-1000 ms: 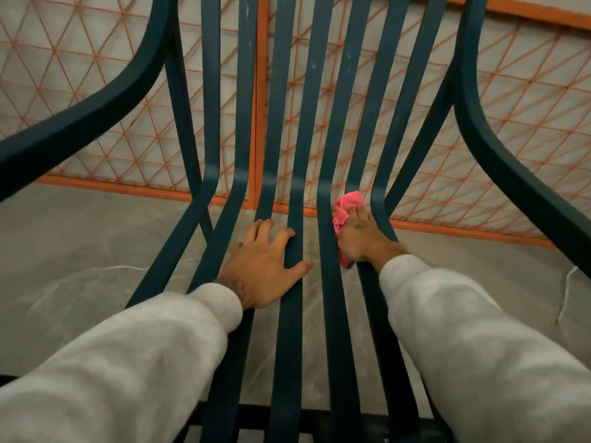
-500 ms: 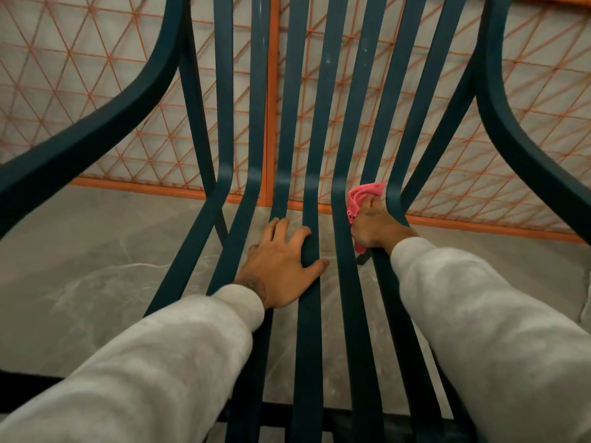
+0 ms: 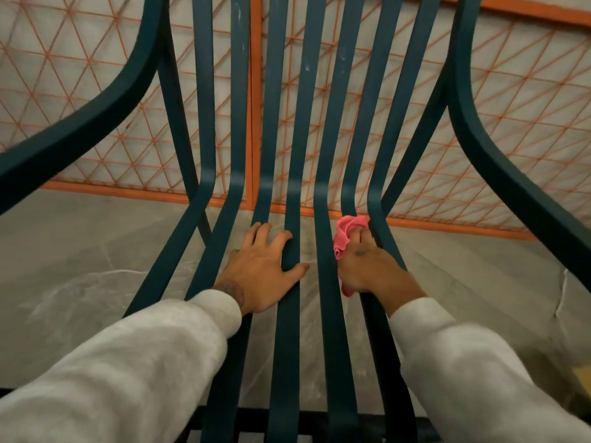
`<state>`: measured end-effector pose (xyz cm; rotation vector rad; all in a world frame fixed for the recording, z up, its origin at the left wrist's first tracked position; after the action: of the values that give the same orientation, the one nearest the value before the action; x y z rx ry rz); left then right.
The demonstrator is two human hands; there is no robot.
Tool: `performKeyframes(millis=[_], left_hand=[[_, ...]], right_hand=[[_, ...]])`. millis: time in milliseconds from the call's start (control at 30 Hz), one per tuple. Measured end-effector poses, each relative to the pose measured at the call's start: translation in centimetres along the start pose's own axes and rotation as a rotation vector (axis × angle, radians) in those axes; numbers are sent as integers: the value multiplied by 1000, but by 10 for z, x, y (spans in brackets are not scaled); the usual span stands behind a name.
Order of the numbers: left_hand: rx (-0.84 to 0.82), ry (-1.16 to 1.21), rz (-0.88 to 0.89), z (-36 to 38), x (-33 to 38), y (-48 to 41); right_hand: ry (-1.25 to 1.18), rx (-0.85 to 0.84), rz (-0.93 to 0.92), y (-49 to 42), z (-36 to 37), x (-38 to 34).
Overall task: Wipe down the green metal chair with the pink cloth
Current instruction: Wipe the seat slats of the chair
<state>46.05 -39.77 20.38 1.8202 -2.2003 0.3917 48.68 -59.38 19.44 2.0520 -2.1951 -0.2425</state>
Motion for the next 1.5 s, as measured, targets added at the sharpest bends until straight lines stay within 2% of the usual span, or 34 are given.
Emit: performKeyframes(millis=[200, 400, 467, 567, 633, 700, 800, 833, 867, 933, 1000, 1067, 1267, 1333, 1433, 1500], left_hand=[[28, -11, 10, 0, 0, 0], [15, -6, -5, -1, 0, 1], [9, -14, -14, -1, 0, 2], [6, -31, -7, -3, 2, 1], [13, -34, 4, -2, 1, 1], [24, -30, 7, -1, 0, 1], [20, -34, 5, 0, -1, -1], [17, -31, 2, 1, -1, -1], [17, -27, 1, 1, -2, -1], [21, -30, 10, 1, -2, -2], [35, -29, 17, 1, -2, -1], [43, -23, 17, 1, -3, -1], [15, -9, 13, 2, -3, -4], [19, -7, 15, 2, -5, -4], [28, -7, 22, 2, -5, -3], [22, -10, 20, 2, -4, -3]], right_hand=[[-103, -26, -17, -61, -9, 1], [-111, 110, 17, -24, -16, -7], [-172, 104, 43, -5, -19, -7], [-519, 64, 118, 9, -42, 13], [-948, 84, 279, 15, -60, 30], [-1083, 248, 402, 14, -73, 46], [-767, 582, 384, -4, -97, 50], [-657, 648, 352, -12, -104, 48], [-555, 647, 309, -25, -104, 45], [-389, 507, 222, -46, -93, 37], [-347, 265, 92, -52, -71, 27], [-397, 133, 30, -42, -58, 21], [-309, 83, 79, -5, -66, 25], [-288, 130, 45, 25, -63, 17], [-427, 215, 91, 72, -45, 19], [-432, 216, 130, 106, -28, 27]])
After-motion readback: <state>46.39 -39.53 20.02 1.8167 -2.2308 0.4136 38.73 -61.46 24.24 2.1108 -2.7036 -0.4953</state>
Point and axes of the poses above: each hand's wrist, its own y-axis away from the middle knuckle, its own z-axis out of the palm, x = y × z, the point moved 3 cm from there along -y, towards the middle knuckle, and after that the axes turned 5 degrees about x, right-handed, at the moved point
